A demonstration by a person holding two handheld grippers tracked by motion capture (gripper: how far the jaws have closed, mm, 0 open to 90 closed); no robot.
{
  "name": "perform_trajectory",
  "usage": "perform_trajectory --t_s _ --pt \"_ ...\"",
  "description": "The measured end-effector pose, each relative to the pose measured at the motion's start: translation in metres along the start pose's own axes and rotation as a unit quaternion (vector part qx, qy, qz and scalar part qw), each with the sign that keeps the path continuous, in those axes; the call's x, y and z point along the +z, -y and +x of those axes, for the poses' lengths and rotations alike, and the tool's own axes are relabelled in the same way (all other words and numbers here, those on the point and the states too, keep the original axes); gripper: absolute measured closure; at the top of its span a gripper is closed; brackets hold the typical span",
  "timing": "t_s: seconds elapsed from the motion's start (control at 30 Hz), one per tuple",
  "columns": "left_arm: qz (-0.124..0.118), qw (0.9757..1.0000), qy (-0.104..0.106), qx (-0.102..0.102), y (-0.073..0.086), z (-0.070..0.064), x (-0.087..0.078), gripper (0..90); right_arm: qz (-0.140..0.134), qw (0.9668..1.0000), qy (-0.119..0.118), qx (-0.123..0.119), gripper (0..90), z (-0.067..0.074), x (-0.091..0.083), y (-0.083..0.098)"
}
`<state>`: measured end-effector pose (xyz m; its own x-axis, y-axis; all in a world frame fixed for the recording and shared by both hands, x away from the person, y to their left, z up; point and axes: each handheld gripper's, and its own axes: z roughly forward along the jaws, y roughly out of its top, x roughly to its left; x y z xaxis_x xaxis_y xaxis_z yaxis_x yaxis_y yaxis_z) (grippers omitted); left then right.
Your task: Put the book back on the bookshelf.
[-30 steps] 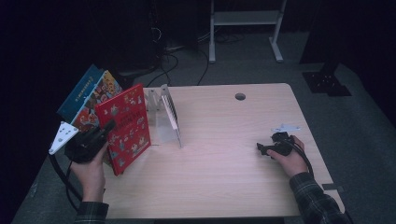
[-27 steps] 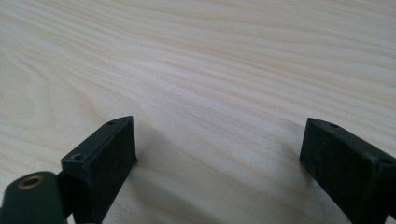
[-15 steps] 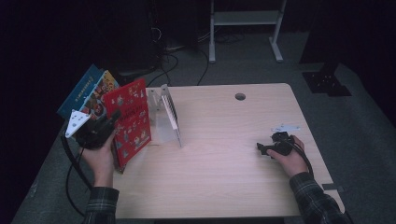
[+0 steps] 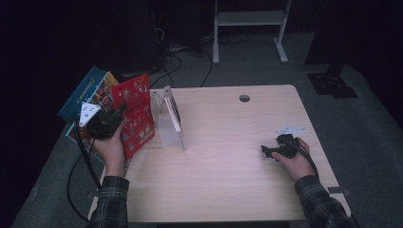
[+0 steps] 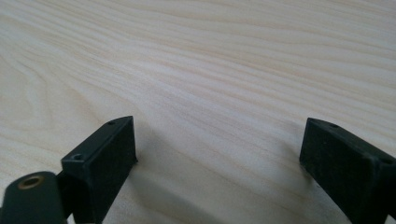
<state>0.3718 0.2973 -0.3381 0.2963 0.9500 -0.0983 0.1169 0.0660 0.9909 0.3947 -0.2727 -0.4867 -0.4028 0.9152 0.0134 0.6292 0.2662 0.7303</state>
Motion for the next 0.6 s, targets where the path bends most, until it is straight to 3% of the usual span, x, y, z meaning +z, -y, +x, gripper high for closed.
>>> perform_trajectory --t_s 0.23,0.6 --pt "-0.015 0.9998 -0.009 0.004 0.003 0.002 0.01 79.6 0.0 1.0 0.0 0.0 9.5 0.0 0.0 0.0" --pt "-0.009 0.9998 -0.02 0.001 0.016 0.003 0.005 79.5 0.0 1.0 0.001 0.0 9.6 0.0 0.0 0.0"
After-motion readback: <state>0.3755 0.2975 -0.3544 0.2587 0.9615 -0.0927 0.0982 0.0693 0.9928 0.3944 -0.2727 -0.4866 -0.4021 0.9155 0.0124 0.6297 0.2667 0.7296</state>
